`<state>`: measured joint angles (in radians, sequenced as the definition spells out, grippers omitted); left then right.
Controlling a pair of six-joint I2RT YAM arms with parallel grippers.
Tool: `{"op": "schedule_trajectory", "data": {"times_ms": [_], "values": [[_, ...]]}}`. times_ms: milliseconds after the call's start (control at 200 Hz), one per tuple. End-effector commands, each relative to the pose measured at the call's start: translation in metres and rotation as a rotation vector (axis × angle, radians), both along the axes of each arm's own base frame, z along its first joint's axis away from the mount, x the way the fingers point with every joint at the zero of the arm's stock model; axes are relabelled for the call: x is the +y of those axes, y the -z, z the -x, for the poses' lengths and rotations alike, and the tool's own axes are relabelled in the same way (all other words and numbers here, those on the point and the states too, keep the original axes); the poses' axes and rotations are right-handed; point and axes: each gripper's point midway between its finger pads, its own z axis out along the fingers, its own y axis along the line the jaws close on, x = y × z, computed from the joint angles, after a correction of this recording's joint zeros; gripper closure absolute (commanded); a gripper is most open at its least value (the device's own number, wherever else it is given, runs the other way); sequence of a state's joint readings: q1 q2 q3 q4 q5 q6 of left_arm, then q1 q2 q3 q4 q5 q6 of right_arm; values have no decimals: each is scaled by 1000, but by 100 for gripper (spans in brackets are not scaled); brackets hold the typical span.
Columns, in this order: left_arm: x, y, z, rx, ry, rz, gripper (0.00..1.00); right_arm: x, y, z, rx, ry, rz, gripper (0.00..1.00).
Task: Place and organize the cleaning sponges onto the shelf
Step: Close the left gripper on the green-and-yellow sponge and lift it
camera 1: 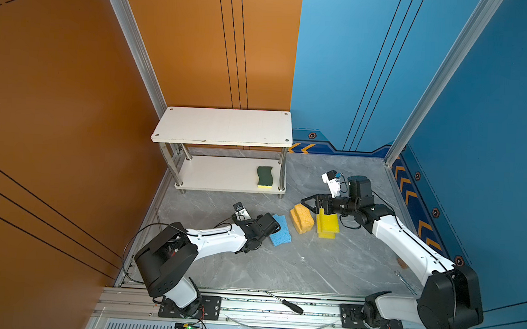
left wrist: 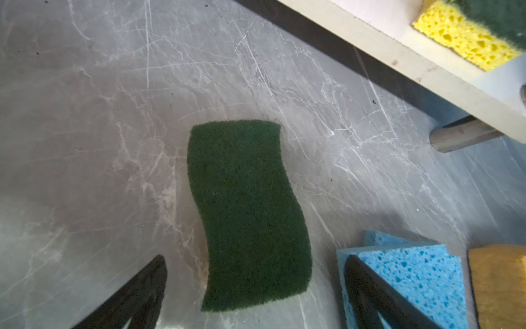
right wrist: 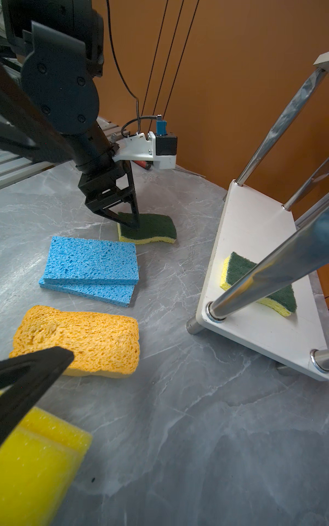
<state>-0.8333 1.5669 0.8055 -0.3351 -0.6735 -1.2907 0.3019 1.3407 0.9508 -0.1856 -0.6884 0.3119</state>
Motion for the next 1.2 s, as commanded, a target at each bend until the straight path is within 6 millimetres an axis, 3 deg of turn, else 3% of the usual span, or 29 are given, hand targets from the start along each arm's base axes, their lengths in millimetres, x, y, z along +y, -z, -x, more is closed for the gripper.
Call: {"op": "schedule_trajectory", "data": {"times_ms": [0, 265, 926, 1192], "values": [[14, 13, 3, 40, -48, -51, 2, 7, 1, 0, 1, -23, -27, 0], [6, 33, -5, 84, -46, -22, 2, 10, 6, -3, 18, -30, -40, 0], [-1, 36, -16, 99, -33, -26, 2, 11, 12, -7, 26, -25, -43, 0], [2, 45, -12, 118, -44, -24, 0, 11, 18, -7, 33, -17, -53, 0]]}}
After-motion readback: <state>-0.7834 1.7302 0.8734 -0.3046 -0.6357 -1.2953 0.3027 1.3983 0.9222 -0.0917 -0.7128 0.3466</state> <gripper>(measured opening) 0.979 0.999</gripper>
